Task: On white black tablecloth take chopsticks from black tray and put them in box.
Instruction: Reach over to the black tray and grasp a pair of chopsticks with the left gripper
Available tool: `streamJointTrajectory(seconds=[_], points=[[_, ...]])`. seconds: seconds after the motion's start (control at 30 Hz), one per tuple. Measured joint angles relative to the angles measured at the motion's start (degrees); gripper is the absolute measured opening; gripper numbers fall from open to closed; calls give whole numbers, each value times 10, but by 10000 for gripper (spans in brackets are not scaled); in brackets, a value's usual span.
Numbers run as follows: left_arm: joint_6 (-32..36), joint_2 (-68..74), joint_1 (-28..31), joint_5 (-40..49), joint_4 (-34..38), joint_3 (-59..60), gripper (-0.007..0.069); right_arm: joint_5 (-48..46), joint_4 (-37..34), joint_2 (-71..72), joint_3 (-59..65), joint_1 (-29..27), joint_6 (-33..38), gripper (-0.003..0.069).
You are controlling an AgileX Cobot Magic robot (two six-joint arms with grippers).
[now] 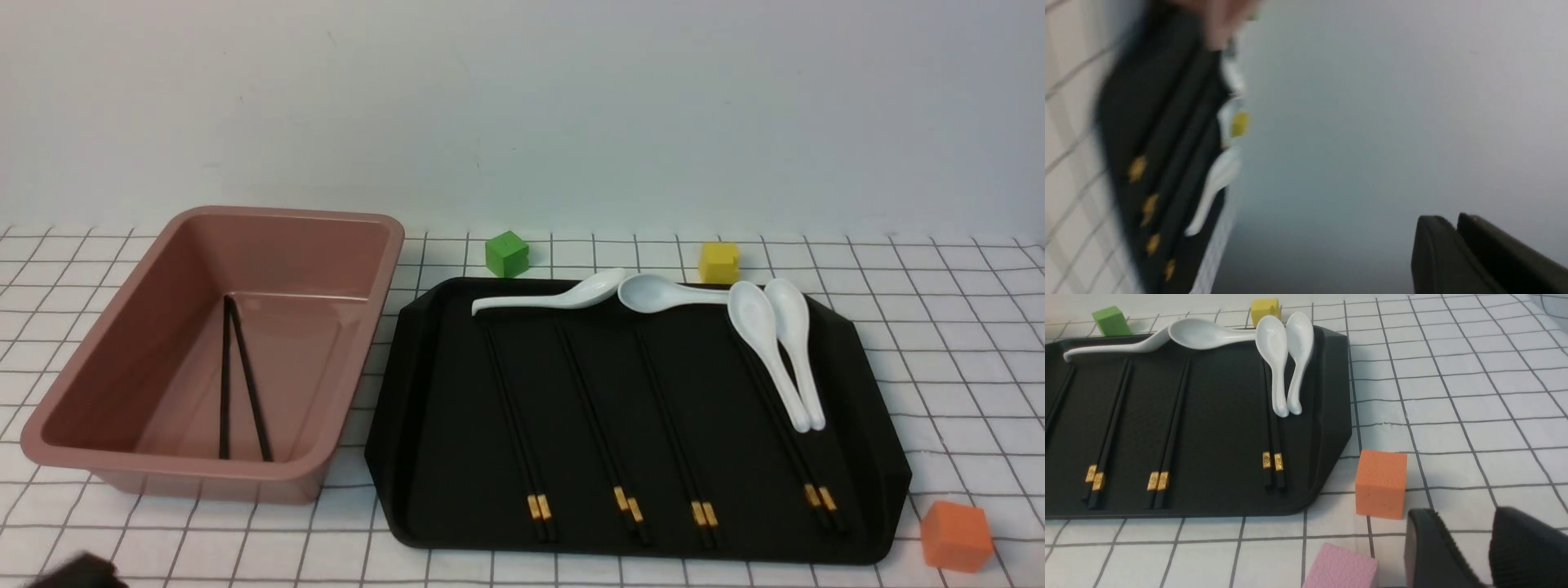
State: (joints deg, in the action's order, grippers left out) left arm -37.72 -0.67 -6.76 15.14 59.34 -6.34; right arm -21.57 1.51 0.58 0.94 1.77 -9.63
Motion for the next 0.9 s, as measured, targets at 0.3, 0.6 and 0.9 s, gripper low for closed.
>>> streamJointTrajectory(seconds=[0.3, 0.6, 0.9], points=[[237, 335, 0, 298, -169, -264, -13, 0, 0, 0, 0, 0, 0, 240], [276, 698, -46, 518, -357, -408, -13, 0, 0, 0, 0, 0, 0, 240], [56, 821, -248, 340, -423, -518, 12, 0, 0, 0, 0, 0, 0, 240]])
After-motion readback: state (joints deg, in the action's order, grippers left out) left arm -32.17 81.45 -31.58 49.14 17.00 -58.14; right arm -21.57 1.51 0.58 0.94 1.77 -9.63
